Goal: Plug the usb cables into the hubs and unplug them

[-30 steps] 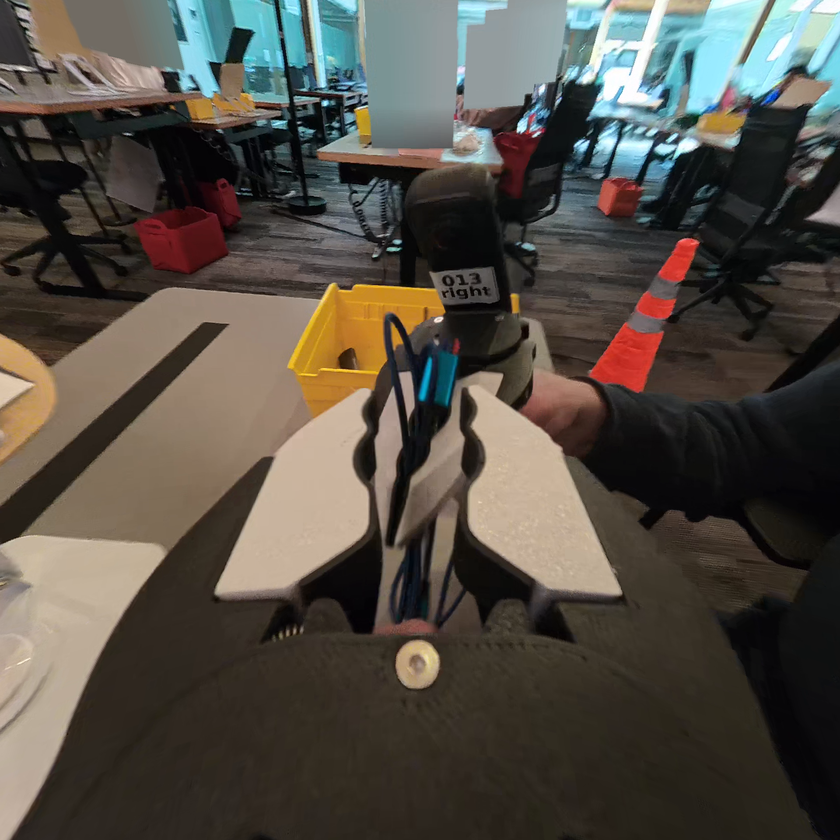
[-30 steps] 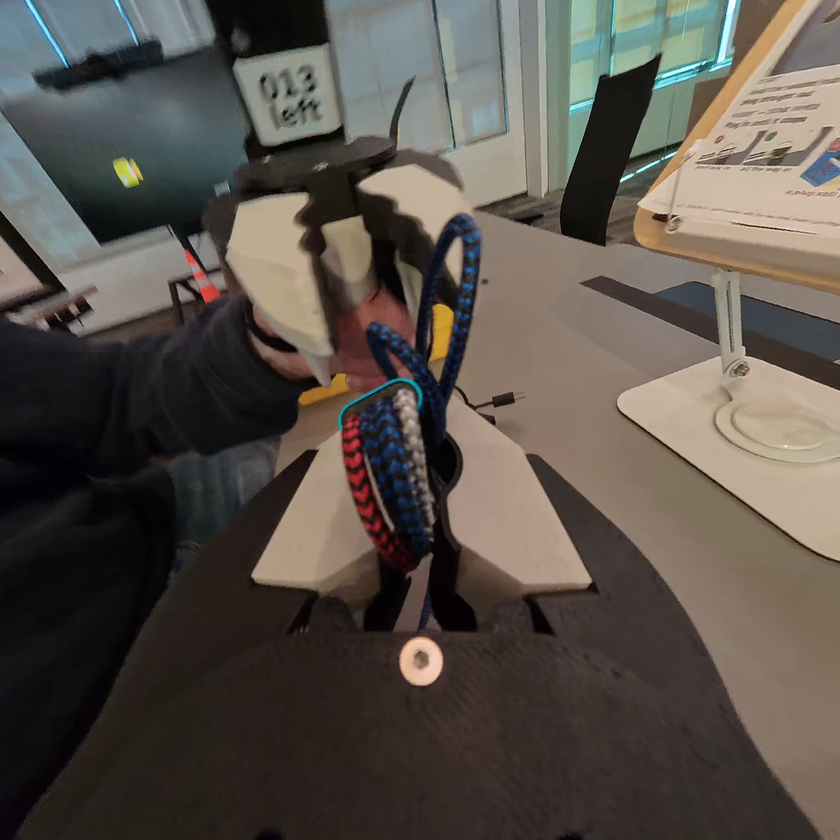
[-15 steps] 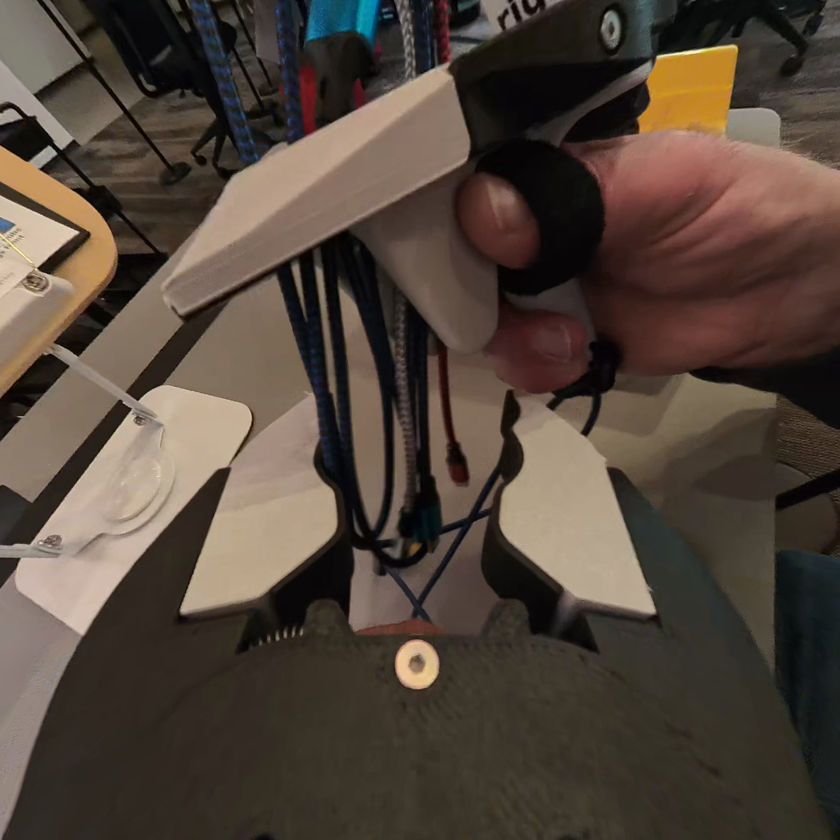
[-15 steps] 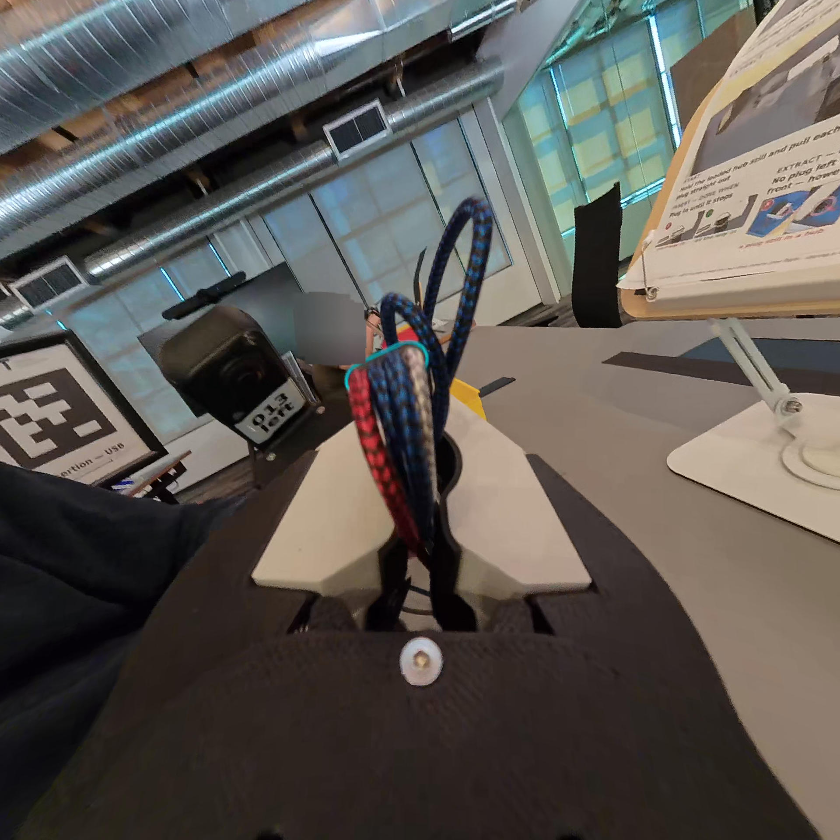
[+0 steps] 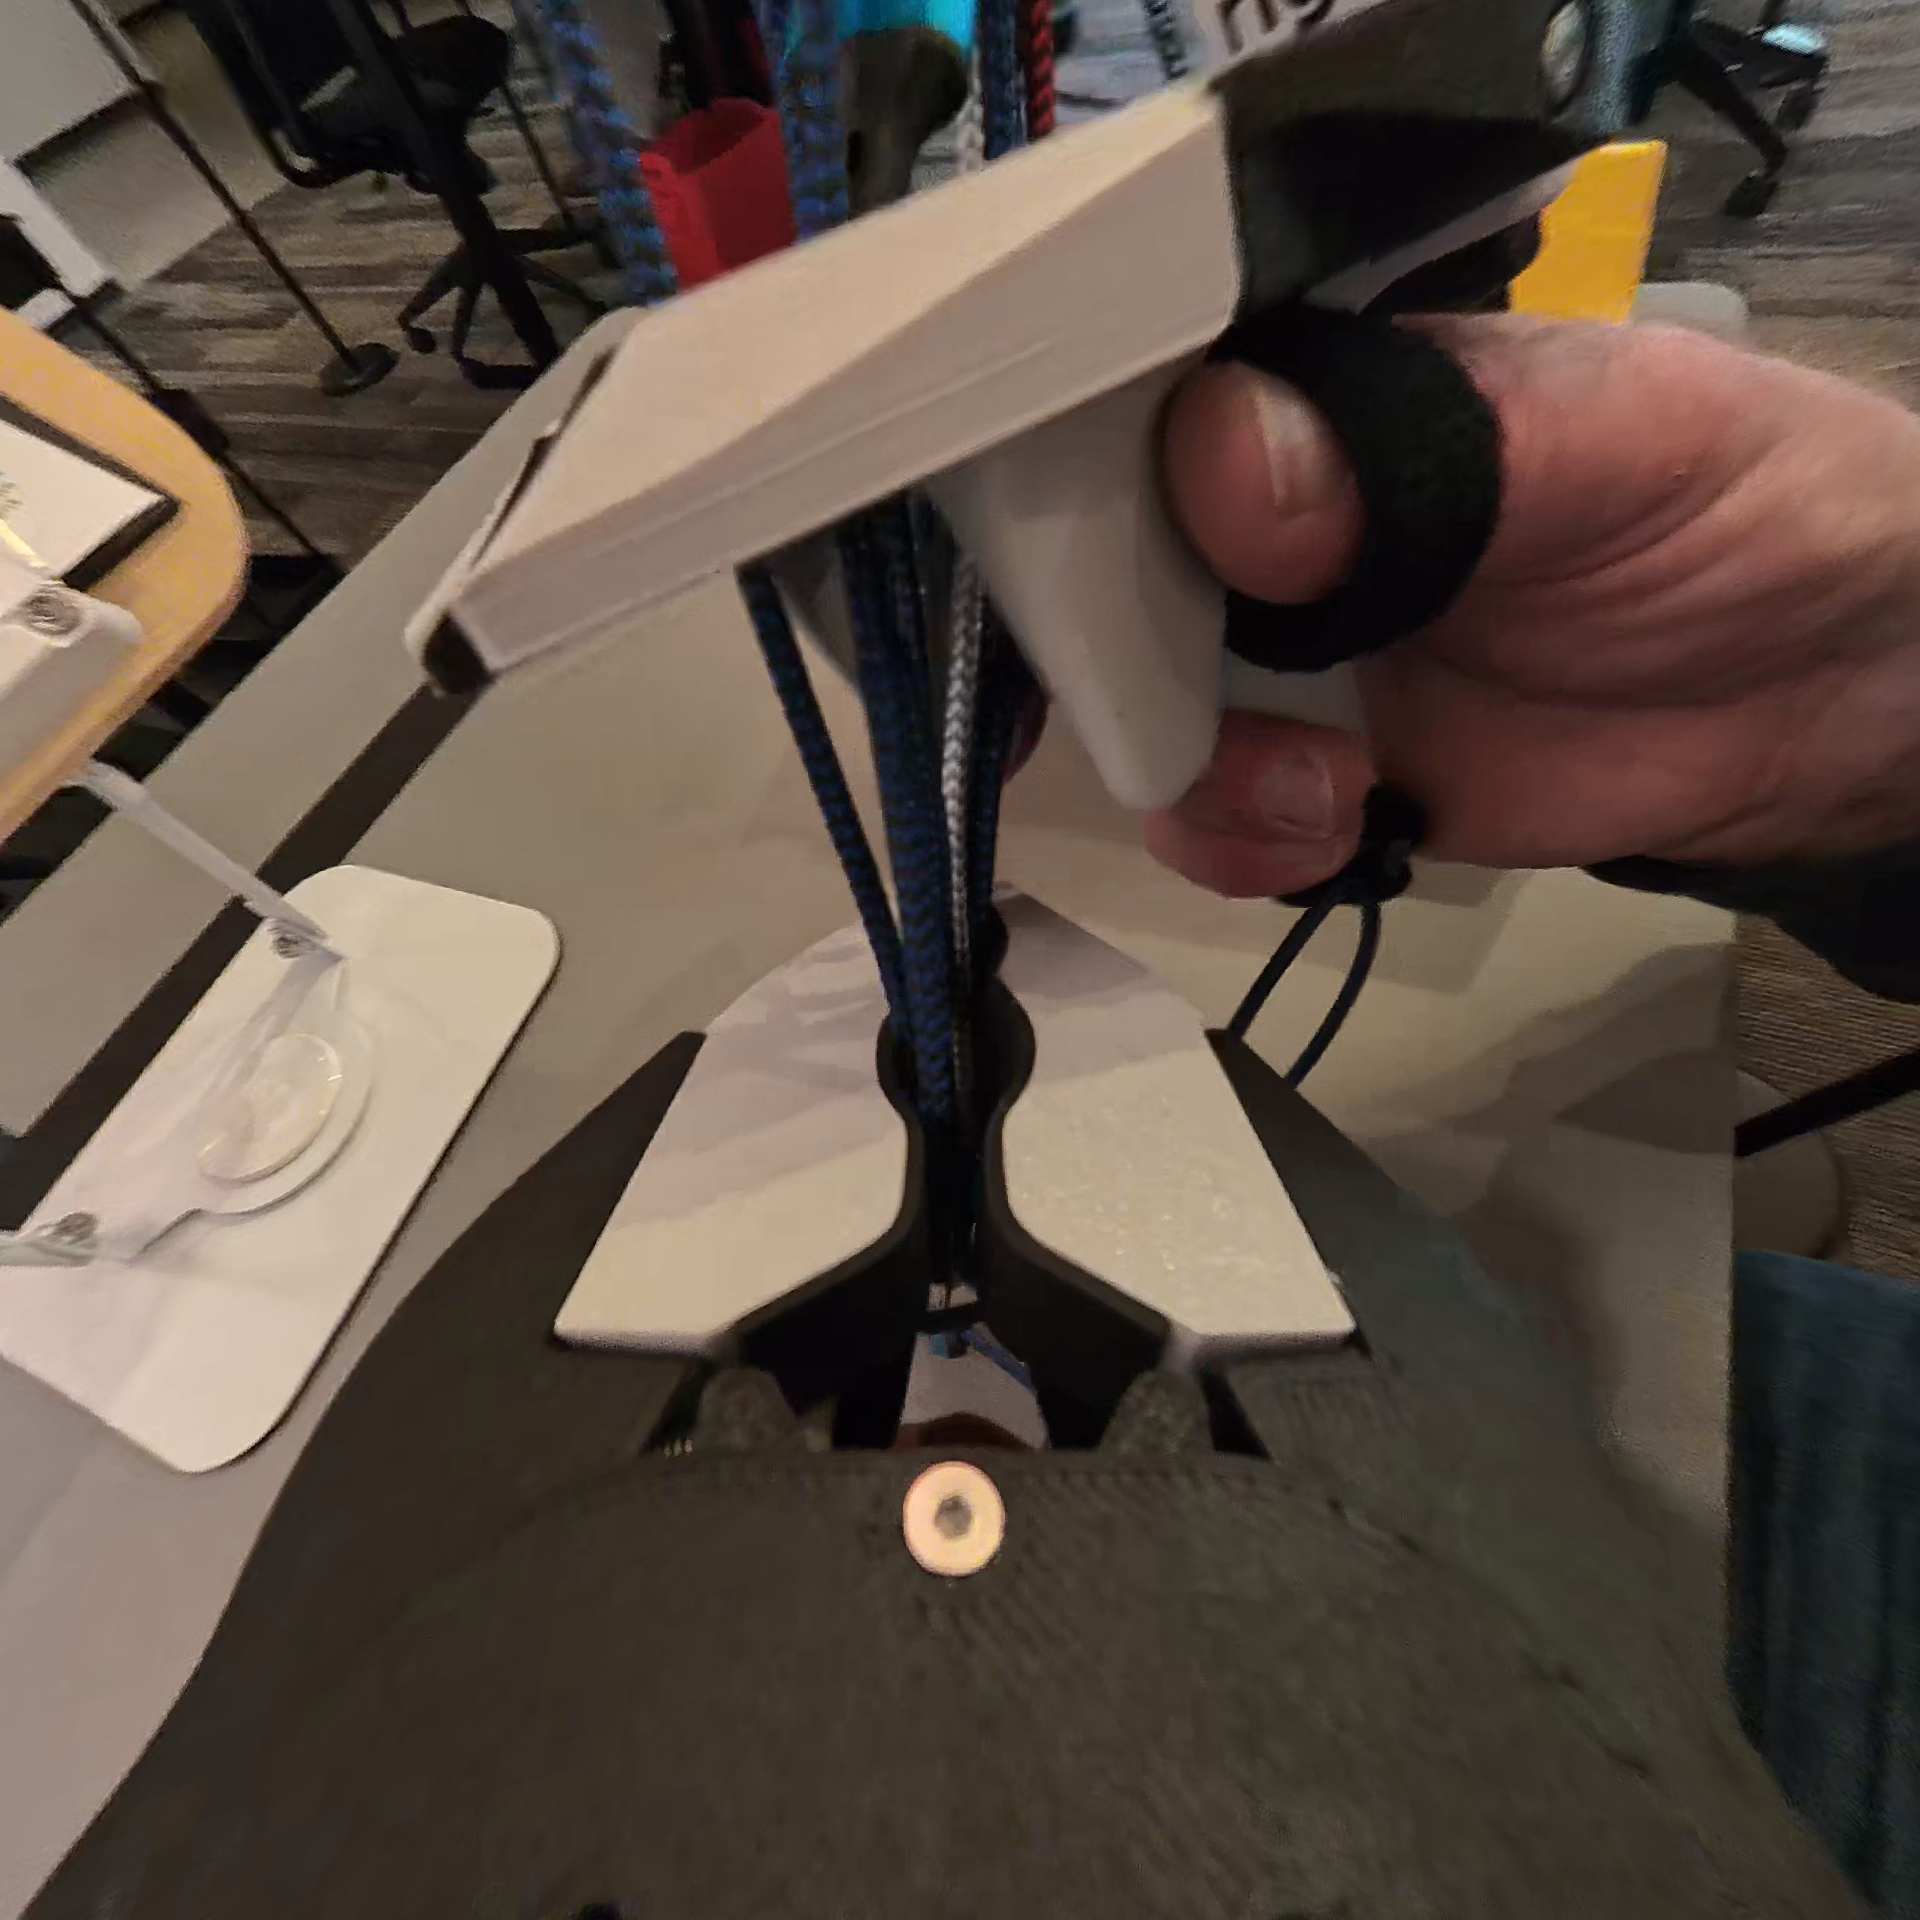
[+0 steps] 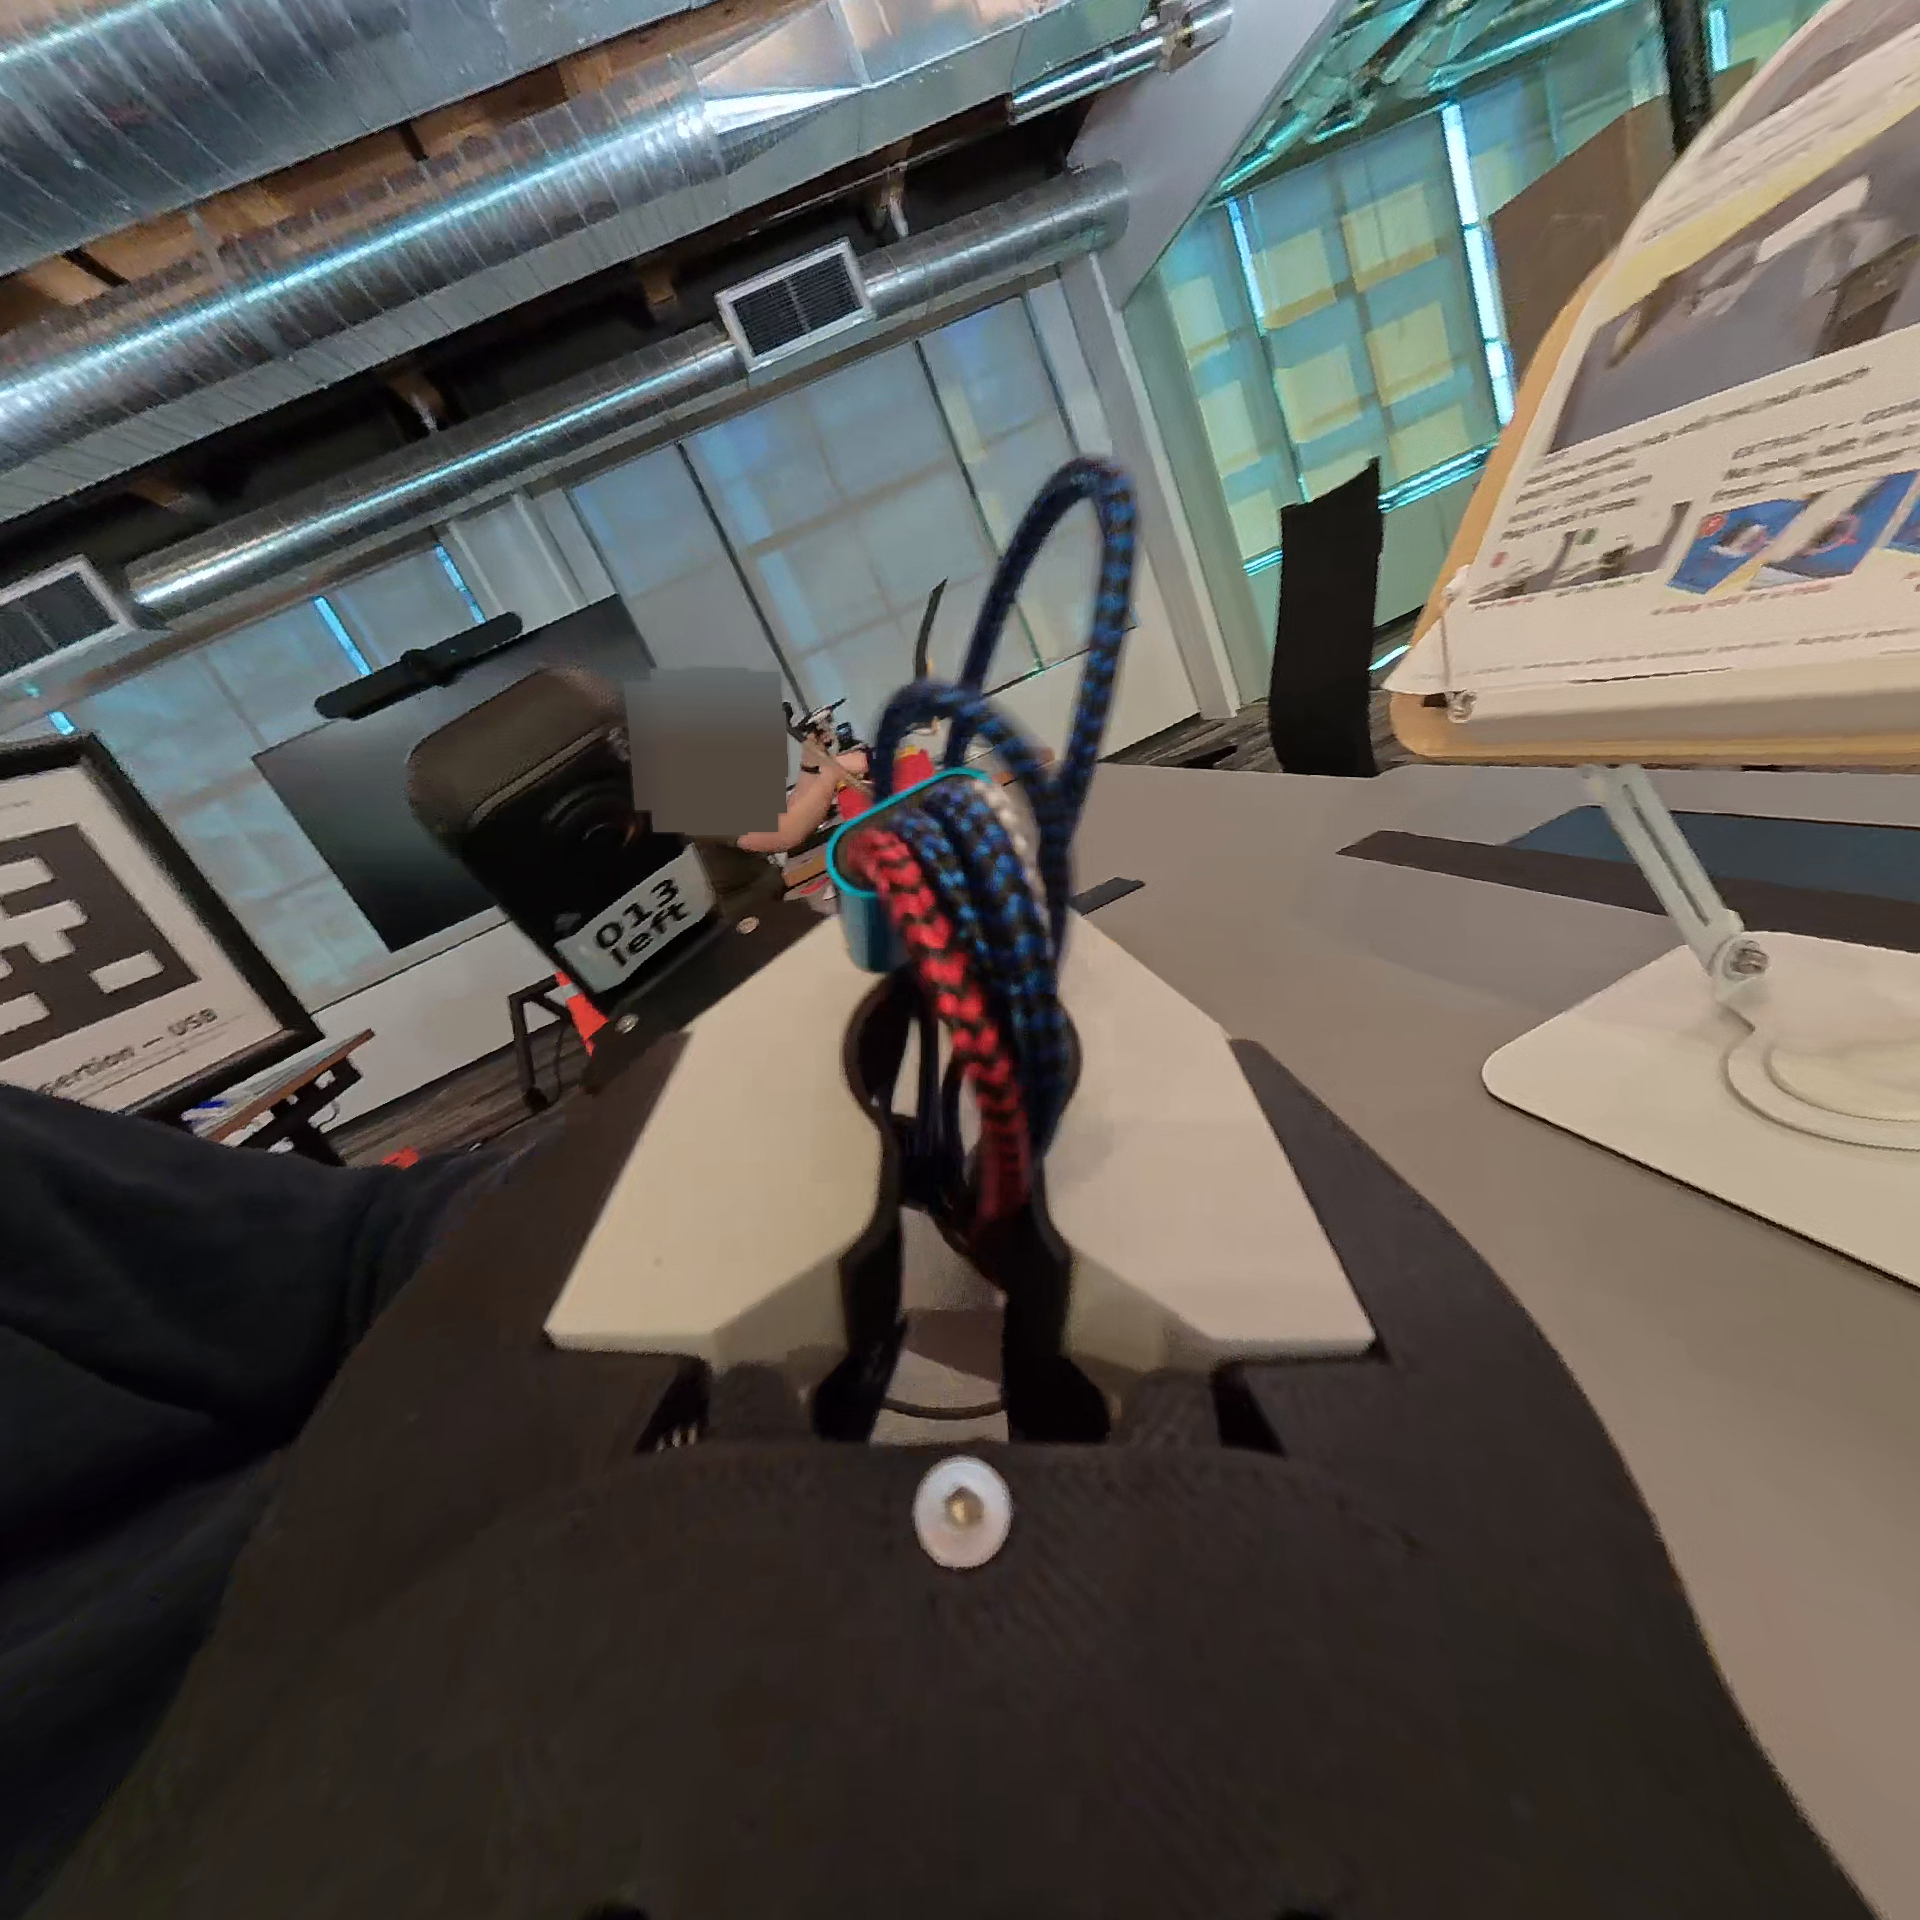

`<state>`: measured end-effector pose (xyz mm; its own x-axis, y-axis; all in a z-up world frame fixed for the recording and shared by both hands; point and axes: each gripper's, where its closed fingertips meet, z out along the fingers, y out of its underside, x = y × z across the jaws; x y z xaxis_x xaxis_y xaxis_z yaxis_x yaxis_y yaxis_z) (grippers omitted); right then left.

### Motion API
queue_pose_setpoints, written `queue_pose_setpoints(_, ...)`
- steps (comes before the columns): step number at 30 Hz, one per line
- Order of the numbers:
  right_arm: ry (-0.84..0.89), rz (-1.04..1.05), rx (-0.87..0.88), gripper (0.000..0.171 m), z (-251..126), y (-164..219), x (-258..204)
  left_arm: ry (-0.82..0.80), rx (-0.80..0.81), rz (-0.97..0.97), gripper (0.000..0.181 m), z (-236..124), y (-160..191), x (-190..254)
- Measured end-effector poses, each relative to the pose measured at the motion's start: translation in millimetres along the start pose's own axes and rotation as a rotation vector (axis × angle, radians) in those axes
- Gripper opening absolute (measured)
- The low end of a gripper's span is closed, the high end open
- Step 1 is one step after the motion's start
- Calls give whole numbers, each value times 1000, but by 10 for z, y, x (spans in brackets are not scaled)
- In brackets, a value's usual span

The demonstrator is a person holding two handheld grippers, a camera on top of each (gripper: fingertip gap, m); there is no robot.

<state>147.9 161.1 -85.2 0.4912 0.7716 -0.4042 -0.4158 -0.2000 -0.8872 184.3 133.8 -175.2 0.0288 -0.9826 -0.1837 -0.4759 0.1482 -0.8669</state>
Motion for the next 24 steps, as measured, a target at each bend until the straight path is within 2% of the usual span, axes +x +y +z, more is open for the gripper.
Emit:
queue_pose_setpoints(6,147,-38,-39,62,-36,5,125,-201,-12,17,2,-82,16,-257)
queue_pose_setpoints(10,189,-35,-77,76,-32,122,175,-332,-33,47,2,-144,21,-385)
queue_pose_setpoints(13,212,-32,-106,80,21,202,177,-440,-72,99,2,-164,30,-449)
queue_pose_setpoints(16,194,-6,-69,63,75,168,123,-531,-106,210,1,-154,18,-459)
queue_pose_setpoints(21,165,41,-5,6,31,211,196,-600,-128,291,2,-138,17,-481)
queue_pose_setpoints(24,131,40,-20,0,3,234,193,-503,-146,326,12,-66,53,-364)
